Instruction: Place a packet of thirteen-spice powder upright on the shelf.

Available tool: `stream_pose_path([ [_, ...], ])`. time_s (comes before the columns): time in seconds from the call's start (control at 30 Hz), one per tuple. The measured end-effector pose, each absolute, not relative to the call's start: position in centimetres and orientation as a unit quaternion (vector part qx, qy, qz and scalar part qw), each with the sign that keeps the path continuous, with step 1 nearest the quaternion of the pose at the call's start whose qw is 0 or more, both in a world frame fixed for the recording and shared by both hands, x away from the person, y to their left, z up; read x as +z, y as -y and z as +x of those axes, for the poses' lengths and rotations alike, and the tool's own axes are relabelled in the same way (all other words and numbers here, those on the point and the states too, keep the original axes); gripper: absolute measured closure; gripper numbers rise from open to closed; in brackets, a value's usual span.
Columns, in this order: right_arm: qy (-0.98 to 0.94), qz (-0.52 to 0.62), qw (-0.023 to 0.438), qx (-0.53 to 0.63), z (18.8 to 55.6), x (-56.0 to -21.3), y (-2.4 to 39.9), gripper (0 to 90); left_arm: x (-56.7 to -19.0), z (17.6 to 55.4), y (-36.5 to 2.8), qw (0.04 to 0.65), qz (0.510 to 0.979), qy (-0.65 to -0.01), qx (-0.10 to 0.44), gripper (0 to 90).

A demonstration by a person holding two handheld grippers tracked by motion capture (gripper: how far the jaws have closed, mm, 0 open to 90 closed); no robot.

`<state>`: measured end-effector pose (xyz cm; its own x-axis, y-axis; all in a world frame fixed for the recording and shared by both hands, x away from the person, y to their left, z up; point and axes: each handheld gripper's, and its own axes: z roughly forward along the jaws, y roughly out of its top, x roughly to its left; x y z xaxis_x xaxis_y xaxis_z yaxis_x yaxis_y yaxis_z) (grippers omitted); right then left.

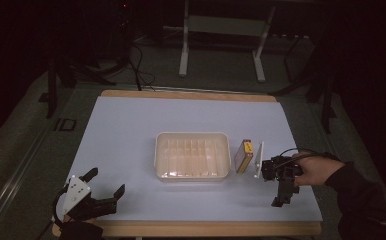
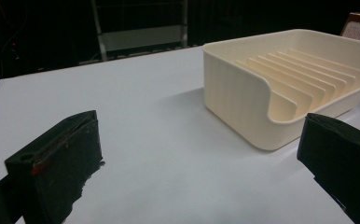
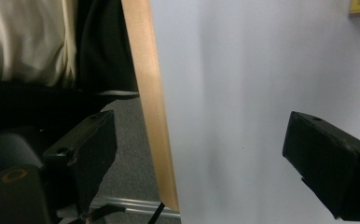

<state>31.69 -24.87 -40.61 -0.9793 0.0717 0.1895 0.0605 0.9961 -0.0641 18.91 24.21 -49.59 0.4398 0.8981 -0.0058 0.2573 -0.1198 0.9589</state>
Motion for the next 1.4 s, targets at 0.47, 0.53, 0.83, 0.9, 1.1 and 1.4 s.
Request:
stream_pose_path([
  [0.47, 0.995, 0.011, 0.1, -0.002, 30.6, -40.2, 23.1, 10.1, -49.5, 18.8, -24.2, 0.51, 0.679, -0.423, 0.317, 0.0],
  [0.53, 0.995, 0.013, 0.096, 0.002, 30.5, -40.1, 22.8, 10.1, -49.6, 18.8, -24.2, 0.509, 0.679, -0.424, 0.316, 0.0],
  [0.83, 0.994, 0.06, 0.088, -0.012, 29.9, -39.5, 21.5, 10.1, -49.6, 18.9, -24.2, 0.507, 0.681, -0.424, 0.314, 0.0],
  [0.9, 0.994, 0.059, 0.091, -0.017, 29.9, -39.3, 21.2, 10.2, -49.6, 18.9, -24.2, 0.508, 0.681, -0.425, 0.314, 0.0],
  [1.1, 0.995, 0.065, 0.079, -0.021, 30.1, -38.7, 20.7, 10.2, -49.6, 18.9, -24.2, 0.508, 0.68, -0.427, 0.312, 0.0],
  [1.4, 0.995, 0.071, 0.056, -0.04, 30.9, -37.5, 20.1, 10.2, -49.7, 18.9, -24.1, 0.506, 0.684, -0.424, 0.31, 0.0],
])
